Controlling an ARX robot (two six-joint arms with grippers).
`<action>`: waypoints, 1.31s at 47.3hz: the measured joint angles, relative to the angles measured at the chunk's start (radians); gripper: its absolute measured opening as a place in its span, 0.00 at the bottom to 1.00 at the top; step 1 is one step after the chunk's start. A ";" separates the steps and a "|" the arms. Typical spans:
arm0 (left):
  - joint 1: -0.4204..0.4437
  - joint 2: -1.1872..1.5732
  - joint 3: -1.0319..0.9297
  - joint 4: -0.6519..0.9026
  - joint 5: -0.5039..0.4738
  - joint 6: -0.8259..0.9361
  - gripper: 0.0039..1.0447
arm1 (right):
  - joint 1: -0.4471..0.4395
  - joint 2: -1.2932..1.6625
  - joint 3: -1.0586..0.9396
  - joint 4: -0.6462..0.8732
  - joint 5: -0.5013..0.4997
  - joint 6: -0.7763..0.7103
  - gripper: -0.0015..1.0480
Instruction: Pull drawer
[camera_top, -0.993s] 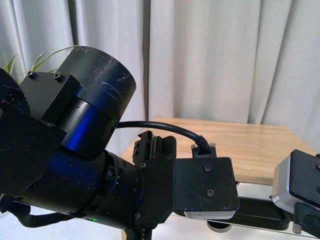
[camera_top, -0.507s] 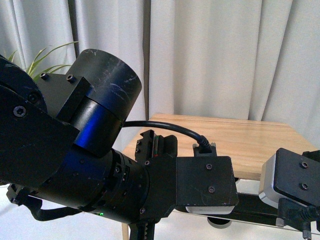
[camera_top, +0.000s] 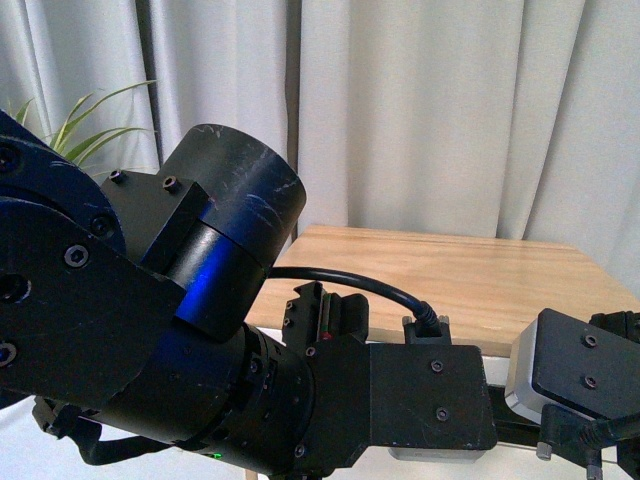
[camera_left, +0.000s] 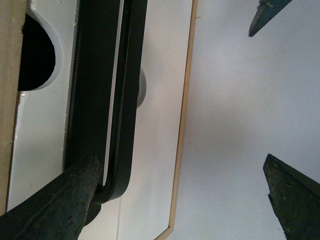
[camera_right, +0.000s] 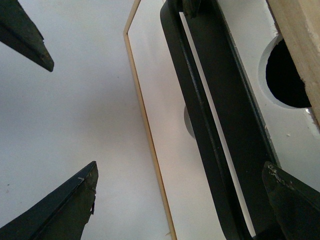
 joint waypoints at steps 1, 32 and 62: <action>0.000 0.002 0.000 0.000 -0.002 0.000 0.95 | 0.001 0.005 0.002 0.003 0.000 0.000 0.91; -0.024 0.047 0.021 0.003 -0.033 0.001 0.95 | 0.008 0.054 0.019 0.026 0.003 0.021 0.91; -0.016 0.047 0.037 -0.068 -0.038 0.035 0.95 | 0.010 0.099 0.037 -0.020 -0.007 -0.005 0.91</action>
